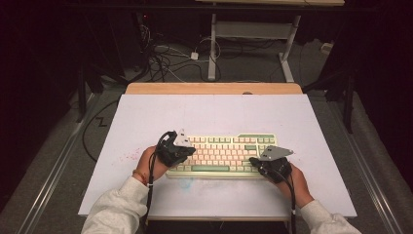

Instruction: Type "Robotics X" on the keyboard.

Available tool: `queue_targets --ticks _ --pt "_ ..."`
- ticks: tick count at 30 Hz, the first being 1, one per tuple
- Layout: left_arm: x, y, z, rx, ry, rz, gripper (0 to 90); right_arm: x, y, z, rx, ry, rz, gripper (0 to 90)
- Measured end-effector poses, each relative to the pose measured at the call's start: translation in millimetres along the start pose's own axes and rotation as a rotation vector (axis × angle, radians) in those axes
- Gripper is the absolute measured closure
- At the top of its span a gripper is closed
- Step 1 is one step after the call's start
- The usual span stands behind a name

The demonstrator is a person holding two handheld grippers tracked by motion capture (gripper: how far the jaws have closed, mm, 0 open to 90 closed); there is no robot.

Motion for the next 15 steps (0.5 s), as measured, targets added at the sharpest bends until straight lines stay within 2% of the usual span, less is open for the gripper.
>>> queue_targets --ticks 15 --pt "-17.0 1.8 24.8 0.008 0.049 0.004 87.3 0.0 0.0 0.0 0.003 -0.002 -0.006 90.0"
Point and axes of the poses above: each handheld gripper's, and its own axes: z roughly forward along the jaws, x roughly out of its underside, y roughly to its left, the point moved 9 cm from there along z, roughly forward along the jaws, and after that the axes turned 13 degrees about y, right-handed, at the moved point
